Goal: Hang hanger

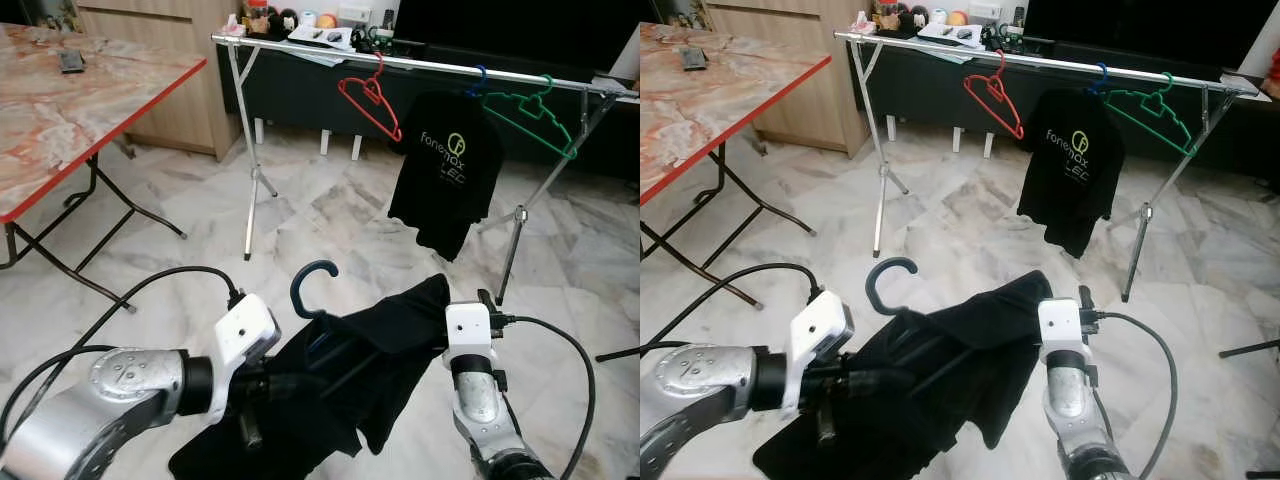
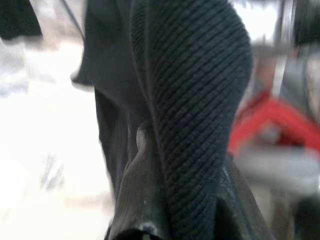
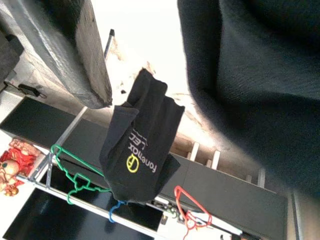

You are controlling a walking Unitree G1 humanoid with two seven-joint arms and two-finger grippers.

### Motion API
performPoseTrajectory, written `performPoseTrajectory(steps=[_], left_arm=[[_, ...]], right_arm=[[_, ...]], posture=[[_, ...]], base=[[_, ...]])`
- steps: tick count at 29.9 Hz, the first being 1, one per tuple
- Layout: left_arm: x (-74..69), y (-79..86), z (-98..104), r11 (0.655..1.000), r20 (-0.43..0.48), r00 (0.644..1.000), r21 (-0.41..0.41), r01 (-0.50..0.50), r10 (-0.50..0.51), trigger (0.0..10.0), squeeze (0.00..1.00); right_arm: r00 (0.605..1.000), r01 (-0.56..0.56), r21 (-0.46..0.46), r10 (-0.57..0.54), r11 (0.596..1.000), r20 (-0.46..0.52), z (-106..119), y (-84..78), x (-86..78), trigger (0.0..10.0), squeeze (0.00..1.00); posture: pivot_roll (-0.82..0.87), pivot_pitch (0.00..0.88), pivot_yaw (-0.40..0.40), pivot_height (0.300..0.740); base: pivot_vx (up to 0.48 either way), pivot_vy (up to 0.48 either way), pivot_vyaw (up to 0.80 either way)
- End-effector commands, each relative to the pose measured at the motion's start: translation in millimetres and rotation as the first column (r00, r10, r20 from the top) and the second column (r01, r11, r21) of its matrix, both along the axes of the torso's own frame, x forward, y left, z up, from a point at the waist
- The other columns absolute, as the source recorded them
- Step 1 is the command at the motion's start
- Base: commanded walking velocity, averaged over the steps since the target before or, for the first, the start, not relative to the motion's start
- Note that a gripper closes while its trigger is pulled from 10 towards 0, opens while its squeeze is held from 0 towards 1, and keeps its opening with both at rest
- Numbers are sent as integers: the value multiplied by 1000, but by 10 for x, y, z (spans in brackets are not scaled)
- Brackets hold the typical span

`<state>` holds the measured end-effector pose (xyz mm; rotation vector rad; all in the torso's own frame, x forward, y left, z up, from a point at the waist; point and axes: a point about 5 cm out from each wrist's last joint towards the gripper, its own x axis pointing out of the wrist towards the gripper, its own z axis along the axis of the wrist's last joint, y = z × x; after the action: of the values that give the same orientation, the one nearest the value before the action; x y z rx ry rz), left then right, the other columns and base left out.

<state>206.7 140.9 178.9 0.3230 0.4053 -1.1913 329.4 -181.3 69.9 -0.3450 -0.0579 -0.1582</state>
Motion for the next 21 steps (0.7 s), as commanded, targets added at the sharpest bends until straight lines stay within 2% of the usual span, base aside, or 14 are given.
performPoseTrajectory(steps=[1,3,4,5,7,9,12,16,21], left_arm=[[-95,-10,-47,996,3,998,59,70,-70,10000,0],[-90,46,-124,990,7,998,129,56,-57,10000,0],[-89,128,-223,972,20,998,228,55,-61,10000,0],[-102,169,-264,961,20,997,269,65,-73,10000,0],[-125,209,-298,950,12,996,300,81,-88,10000,0],[-135,220,-301,949,8,996,304,84,-91,10000,0],[-124,241,-251,955,57,992,283,91,-111,10000,0],[-125,240,-101,957,180,961,241,162,-208,10000,0],[-25,323,-15,974,257,953,197,111,-160,10000,0]], right_arm=[[999,46,-9,-47,999,-17,-7,-127,-7,10000,0],[999,32,-11,-32,999,-21,-3,-118,1,10000,0],[1000,10,-12,-11,1000,-27,2,-102,12,10000,0],[999,-4,-17,4,1000,-32,4,-90,18,10000,0],[999,-24,-24,23,999,-39,6,-75,26,10000,0],[999,-32,-26,31,999,-43,5,-69,28,10000,0],[993,-89,-17,87,996,-74,-22,-7,32,10000,0],[980,-155,16,155,988,-126,-90,63,13,10000,0],[965,-201,25,203,979,-169,-152,102,-14,10000,0]], posture=[[213,126,-70,740],[213,125,-71,740],[213,125,-71,740],[213,125,-71,740],[214,124,-74,740],[215,124,-74,740],[215,125,-77,740],[218,125,-77,740],[218,125,-77,740]], base=[[0,0,0],[0,0,0],[0,0,0],[0,0,0],[0,0,0],[0,0,0],[0,0,0],[0,0,0],[0,0,0]])
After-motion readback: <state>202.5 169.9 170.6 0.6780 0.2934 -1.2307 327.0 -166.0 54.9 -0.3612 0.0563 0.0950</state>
